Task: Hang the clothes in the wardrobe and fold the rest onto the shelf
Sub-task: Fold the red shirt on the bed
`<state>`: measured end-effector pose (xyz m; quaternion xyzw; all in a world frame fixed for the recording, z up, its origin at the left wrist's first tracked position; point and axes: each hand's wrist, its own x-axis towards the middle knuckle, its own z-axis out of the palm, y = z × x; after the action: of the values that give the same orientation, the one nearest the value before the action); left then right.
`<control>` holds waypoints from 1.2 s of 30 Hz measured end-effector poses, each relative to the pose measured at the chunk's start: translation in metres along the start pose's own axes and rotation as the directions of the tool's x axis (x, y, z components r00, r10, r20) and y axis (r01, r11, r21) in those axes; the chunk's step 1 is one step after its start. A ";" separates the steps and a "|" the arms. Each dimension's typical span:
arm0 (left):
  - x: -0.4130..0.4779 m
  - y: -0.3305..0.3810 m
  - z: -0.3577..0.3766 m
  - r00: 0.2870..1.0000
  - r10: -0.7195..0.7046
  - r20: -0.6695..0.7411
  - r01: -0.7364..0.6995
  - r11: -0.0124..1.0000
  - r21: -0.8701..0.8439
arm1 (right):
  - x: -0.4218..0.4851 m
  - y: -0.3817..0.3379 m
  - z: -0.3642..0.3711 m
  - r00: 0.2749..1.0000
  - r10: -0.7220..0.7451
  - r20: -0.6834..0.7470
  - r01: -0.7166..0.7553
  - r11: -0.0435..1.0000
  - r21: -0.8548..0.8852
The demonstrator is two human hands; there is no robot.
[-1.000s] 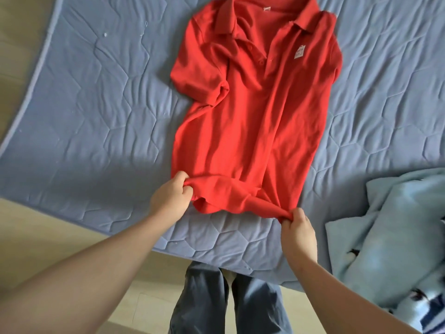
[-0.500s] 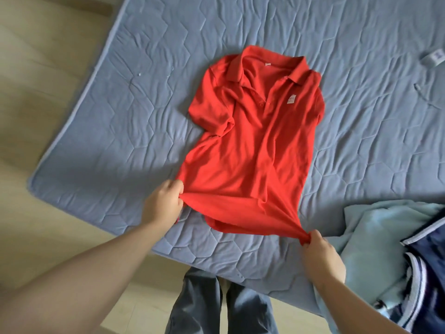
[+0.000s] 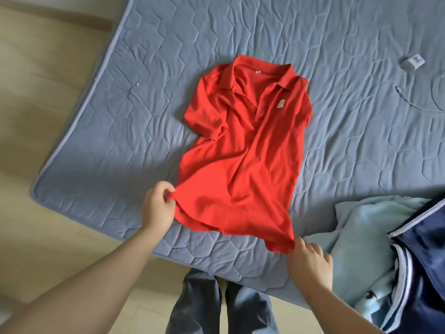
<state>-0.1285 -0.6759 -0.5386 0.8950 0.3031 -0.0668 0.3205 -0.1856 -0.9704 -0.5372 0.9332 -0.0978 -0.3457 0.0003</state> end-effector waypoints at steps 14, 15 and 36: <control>-0.023 0.032 0.001 0.838 0.456 0.298 -0.479 0.878 0.003 | 0.027 -0.146 -0.006 0.971 -0.191 -0.145 0.224 0.937 0.267; -0.021 0.028 -0.001 0.848 0.458 0.266 -0.490 0.869 0.066 | 0.031 -0.142 -0.006 0.980 -0.138 -0.147 0.171 0.955 0.243; 0.022 -0.079 0.009 0.963 -0.188 0.193 0.157 0.973 0.167 | 0.022 0.001 0.033 0.813 0.543 0.210 -0.546 0.588 0.597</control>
<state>-0.1561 -0.6222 -0.5948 0.8748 0.3391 -0.2102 0.2748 -0.1909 -0.9734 -0.5761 0.8007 -0.4884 -0.2777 -0.2078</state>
